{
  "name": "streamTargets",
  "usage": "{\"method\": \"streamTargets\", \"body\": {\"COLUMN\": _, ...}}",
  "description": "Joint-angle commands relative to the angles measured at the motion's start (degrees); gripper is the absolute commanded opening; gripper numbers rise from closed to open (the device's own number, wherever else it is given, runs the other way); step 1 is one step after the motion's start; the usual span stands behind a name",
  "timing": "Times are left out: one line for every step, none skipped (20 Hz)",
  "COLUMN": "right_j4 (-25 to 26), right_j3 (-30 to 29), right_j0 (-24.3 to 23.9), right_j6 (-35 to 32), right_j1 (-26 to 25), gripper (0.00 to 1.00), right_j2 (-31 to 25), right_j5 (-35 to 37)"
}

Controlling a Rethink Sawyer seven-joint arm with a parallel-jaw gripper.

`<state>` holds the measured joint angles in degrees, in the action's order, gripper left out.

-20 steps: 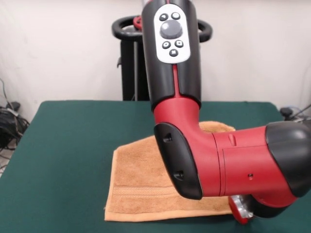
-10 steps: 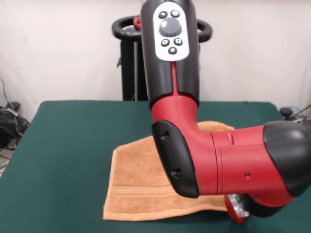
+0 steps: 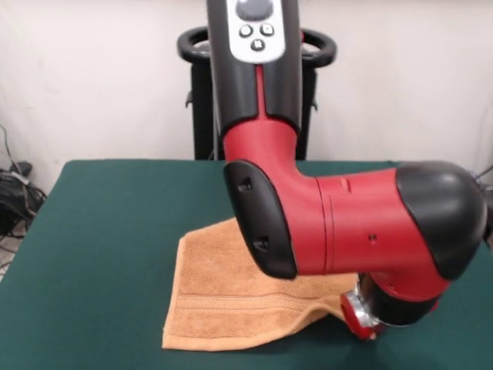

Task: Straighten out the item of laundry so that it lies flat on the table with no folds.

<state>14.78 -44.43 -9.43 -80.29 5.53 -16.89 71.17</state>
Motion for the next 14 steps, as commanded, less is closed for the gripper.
{"method": "streamTargets", "body": {"right_j4": -1.0, "right_j3": -16.4, "right_j0": -3.7, "right_j6": -2.1, "right_j1": 8.0, "gripper": 0.0, "right_j2": -1.0, "right_j5": -11.5}}
{"method": "streamTargets", "body": {"right_j4": -1.4, "right_j3": -20.4, "right_j0": -4.9, "right_j6": -2.0, "right_j1": 10.8, "gripper": 0.0, "right_j2": -1.4, "right_j5": -14.0}}
{"method": "streamTargets", "body": {"right_j4": -1.8, "right_j3": -24.5, "right_j0": -6.0, "right_j6": -2.0, "right_j1": 13.6, "gripper": 0.0, "right_j2": -1.8, "right_j5": -16.4}}
{"method": "streamTargets", "body": {"right_j4": -1.8, "right_j3": -26.3, "right_j0": -6.7, "right_j6": -2.2, "right_j1": 14.6, "gripper": 0.0, "right_j2": -2.2, "right_j5": -18.7}}
{"method": "streamTargets", "body": {"right_j4": -1.9, "right_j3": -27.0, "right_j0": -7.0, "right_j6": -2.5, "right_j1": 14.9, "gripper": 0.0, "right_j2": -2.6, "right_j5": -20.5}}
{"method": "streamTargets", "body": {"right_j4": -1.9, "right_j3": -28.0, "right_j0": -7.3, "right_j6": -3.1, "right_j1": 15.4, "gripper": 0.0, "right_j2": -3.2, "right_j5": -22.8}}
{"method": "streamTargets", "body": {"right_j4": -2.1, "right_j3": -28.8, "right_j0": -7.8, "right_j6": -3.5, "right_j1": 15.7, "gripper": 0.0, "right_j2": -4.0, "right_j5": -24.9}}
{"method": "streamTargets", "body": {"right_j4": -2.4, "right_j3": -30.0, "right_j0": -8.3, "right_j6": -4.2, "right_j1": 16.2, "gripper": 0.0, "right_j2": -4.8, "right_j5": -27.7}}
{"method": "streamTargets", "body": {"right_j4": -2.7, "right_j3": -31.2, "right_j0": -8.9, "right_j6": -4.4, "right_j1": 16.9, "gripper": 0.0, "right_j2": -5.8, "right_j5": -29.7}}
{"method": "streamTargets", "body": {"right_j4": -3.1, "right_j3": -32.5, "right_j0": -9.5, "right_j6": -4.5, "right_j1": 17.6, "gripper": 0.0, "right_j2": -6.5, "right_j5": -31.1}}
{"method": "streamTargets", "body": {"right_j4": -3.4, "right_j3": -33.7, "right_j0": -10.0, "right_j6": -4.7, "right_j1": 18.4, "gripper": 0.0, "right_j2": -7.2, "right_j5": -32.5}}
{"method": "streamTargets", "body": {"right_j4": -3.7, "right_j3": -35.0, "right_j0": -10.6, "right_j6": -4.7, "right_j1": 19.1, "gripper": 0.0, "right_j2": -7.8, "right_j5": -33.8}}
{"method": "streamTargets", "body": {"right_j4": -3.9, "right_j3": -36.3, "right_j0": -11.1, "right_j6": -4.7, "right_j1": 19.8, "gripper": 0.0, "right_j2": -8.3, "right_j5": -35.1}}
{"method": "streamTargets", "body": {"right_j4": -4.0, "right_j3": -37.8, "right_j0": -11.7, "right_j6": -4.9, "right_j1": 20.5, "gripper": 0.0, "right_j2": -9.0, "right_j5": -36.8}}
